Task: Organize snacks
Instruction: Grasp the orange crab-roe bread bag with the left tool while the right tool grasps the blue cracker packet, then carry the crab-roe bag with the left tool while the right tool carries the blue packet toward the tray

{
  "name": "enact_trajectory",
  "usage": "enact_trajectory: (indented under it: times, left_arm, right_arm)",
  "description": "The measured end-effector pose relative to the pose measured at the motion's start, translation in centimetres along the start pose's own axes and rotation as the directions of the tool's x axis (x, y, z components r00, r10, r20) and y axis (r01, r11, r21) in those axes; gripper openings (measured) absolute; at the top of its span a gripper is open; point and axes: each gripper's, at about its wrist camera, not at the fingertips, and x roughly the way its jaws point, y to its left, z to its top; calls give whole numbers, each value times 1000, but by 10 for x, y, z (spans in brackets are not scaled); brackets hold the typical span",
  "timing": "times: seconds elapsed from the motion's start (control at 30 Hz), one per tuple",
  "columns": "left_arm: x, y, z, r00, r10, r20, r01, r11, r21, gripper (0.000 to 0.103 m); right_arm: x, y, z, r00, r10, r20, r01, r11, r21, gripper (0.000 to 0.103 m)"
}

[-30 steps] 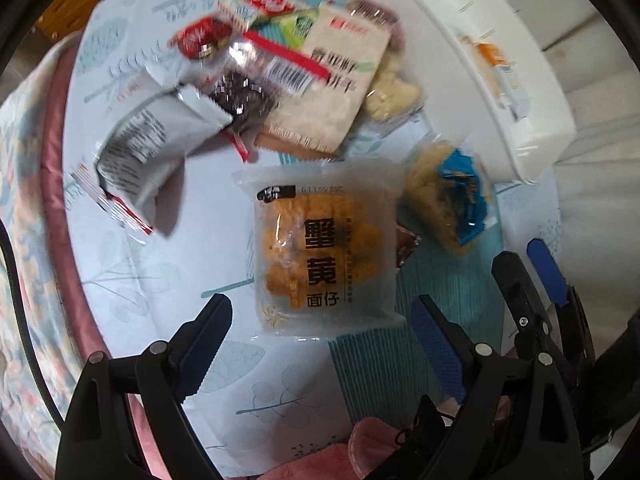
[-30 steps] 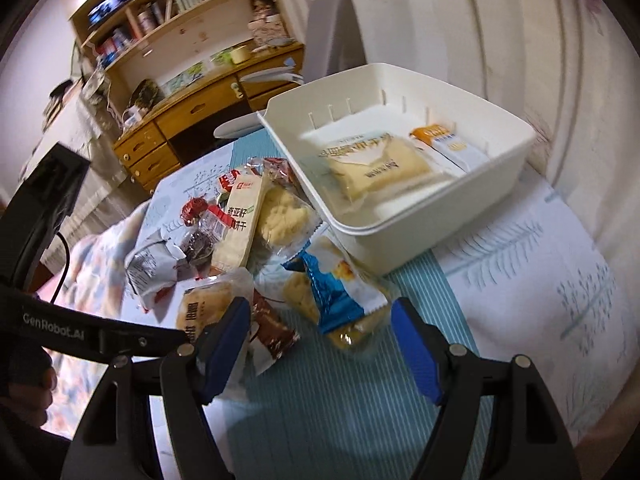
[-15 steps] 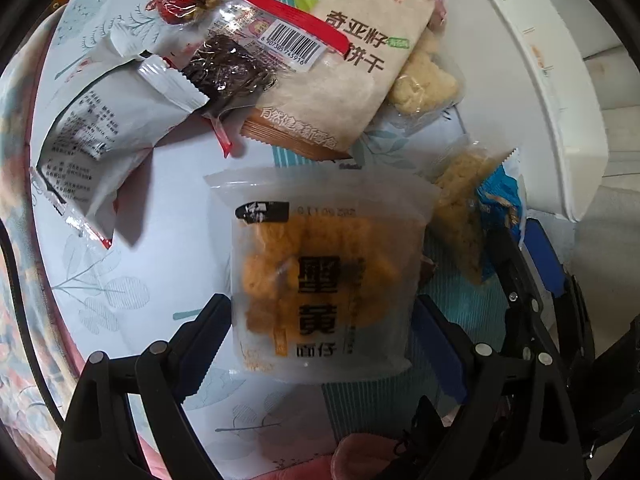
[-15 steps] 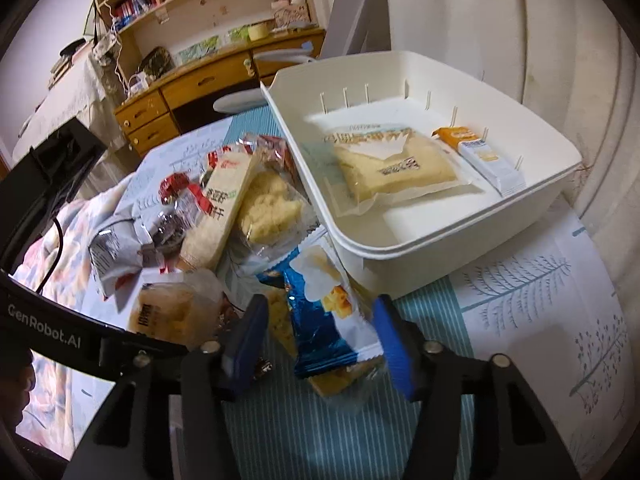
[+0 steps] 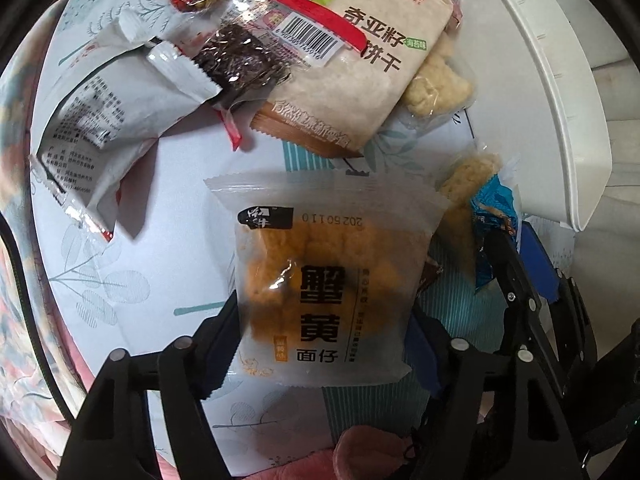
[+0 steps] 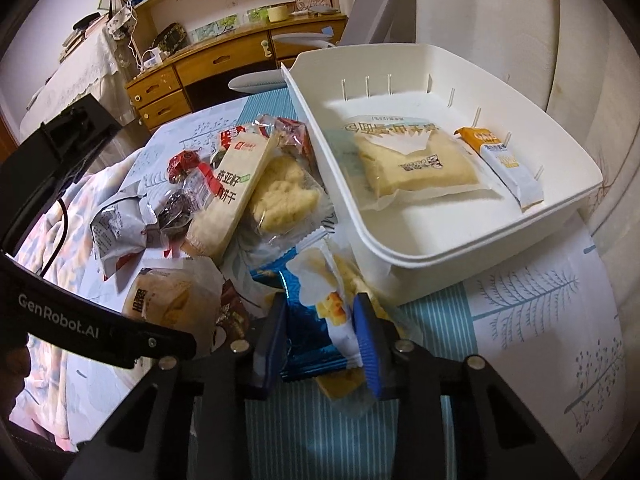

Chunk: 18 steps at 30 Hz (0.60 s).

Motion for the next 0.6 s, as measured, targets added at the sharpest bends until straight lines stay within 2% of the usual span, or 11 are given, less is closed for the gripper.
enact_trajectory:
  times: [0.1,0.3,0.6]
  left_arm:
    - [-1,12,-11,1000,21,-10,-22,1000,-14,71]
    - [-11,31,-37,1000,11,-10,-11,1000,-24,71]
    - [-43,48,-75,998,-25,57,24,1000,20,71]
  right_arm:
    - [-2,2,-2,1000,-10,-21,10,1000,9,32]
    - [-10,4,-10,998,0,-60,5,997,75,32]
    - [-45,26,-19,1000,27,-4,-26,994,108,31]
